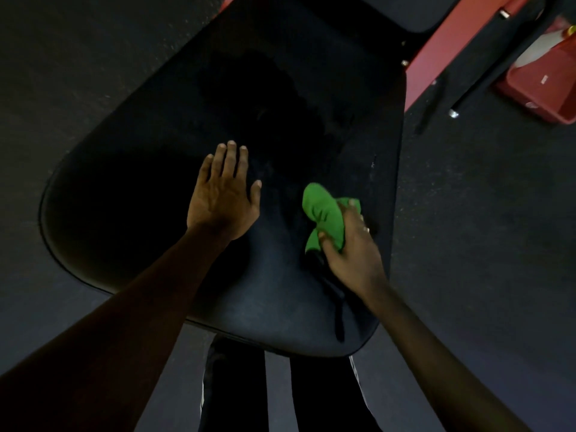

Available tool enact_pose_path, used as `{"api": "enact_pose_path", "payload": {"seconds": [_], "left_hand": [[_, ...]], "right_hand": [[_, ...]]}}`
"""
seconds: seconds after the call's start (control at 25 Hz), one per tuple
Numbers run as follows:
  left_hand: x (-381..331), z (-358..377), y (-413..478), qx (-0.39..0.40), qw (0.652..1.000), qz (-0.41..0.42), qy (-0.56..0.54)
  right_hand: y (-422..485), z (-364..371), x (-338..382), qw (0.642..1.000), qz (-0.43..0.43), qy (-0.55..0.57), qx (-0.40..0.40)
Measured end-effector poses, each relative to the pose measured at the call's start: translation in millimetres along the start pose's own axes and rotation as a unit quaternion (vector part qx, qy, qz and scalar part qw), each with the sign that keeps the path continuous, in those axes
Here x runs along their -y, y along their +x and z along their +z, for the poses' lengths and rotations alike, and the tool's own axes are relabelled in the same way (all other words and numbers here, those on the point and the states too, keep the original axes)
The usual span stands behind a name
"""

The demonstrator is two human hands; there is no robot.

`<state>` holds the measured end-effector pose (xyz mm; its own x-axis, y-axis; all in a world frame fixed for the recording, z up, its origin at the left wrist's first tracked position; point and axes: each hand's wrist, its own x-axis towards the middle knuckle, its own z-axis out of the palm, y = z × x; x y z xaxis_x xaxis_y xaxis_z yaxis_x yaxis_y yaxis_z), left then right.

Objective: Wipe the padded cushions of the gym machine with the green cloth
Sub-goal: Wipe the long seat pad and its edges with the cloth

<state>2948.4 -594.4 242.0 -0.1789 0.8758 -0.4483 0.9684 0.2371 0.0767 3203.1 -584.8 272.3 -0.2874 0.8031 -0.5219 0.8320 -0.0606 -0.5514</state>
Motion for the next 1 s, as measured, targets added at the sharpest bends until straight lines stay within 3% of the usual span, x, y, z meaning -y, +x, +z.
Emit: {"api": "enact_pose_path", "payload": {"seconds": [0.12,0.28,0.4,0.64,0.92,1.0], "left_hand": [[-0.6,1.9,0.1,0.000,1.000,-0.001,0.008],[-1.1,0.8,0.7,0.002,1.000,-0.002,0.007],[-1.2,1.7,1.5,-0.002,1.000,-0.002,0.009],[-1.5,0.9,0.9,-0.001,1.000,-0.004,0.004],[-1.8,0.6,1.9,0.003,1.000,-0.004,0.013],[-2.1,0.4,2.3,0.005,1.000,-0.006,0.010]], "right_hand": [[-18.4,-8.8,-19.0,0.999,-0.014,-0.041,-0.001],[56.5,-24.0,-41.9,0.991,0.101,-0.029,-0.078],[75.2,-26.6,-42.4,0.986,0.131,0.003,-0.103],[-22.0,-2.6,-27.0,0.998,0.050,-0.002,-0.040],[106.0,-24.7,-33.7,0.973,0.168,-0.014,-0.155],[111.4,-22.0,-25.0,0.972,0.176,-0.006,-0.156]]}}
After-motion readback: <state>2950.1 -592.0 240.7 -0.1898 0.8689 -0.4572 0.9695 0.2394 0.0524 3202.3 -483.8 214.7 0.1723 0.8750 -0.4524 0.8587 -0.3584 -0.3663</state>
